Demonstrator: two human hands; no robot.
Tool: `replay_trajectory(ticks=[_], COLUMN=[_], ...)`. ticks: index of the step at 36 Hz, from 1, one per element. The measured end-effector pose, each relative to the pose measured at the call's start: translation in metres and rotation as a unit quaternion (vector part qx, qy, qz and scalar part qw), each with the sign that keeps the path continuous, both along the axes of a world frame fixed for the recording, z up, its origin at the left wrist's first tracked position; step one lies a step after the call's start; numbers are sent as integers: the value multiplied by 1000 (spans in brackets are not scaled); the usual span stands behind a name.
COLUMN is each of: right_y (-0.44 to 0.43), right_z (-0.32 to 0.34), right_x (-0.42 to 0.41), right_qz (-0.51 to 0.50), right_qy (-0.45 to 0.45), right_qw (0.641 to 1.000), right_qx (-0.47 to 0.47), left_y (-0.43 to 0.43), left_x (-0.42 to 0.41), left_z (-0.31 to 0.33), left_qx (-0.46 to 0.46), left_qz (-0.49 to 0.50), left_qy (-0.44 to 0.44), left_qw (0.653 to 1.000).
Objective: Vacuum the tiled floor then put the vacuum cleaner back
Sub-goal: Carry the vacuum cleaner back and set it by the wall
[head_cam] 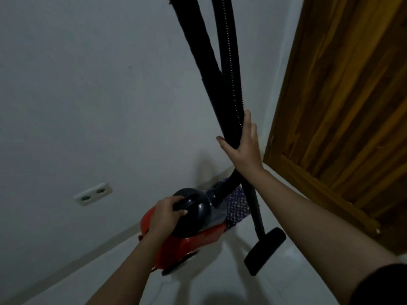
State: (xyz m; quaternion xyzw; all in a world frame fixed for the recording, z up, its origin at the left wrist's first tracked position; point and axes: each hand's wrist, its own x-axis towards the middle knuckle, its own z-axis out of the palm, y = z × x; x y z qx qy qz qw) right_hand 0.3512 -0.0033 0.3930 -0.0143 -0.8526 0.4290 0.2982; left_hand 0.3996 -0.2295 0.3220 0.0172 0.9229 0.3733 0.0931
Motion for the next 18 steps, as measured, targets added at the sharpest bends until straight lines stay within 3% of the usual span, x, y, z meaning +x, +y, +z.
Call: replay_trajectory(ticks=[18], right_y=[38], right_z=[-133], right_x=[-220], right_qz=[24], right_qy=[-61], right_qw=[997], right_qx=[-50], left_y=[54], left_x=[-215], left_z=[-121], left_qx=[-51], left_qz=[-17], left_qy=[-55], left_qw=[997])
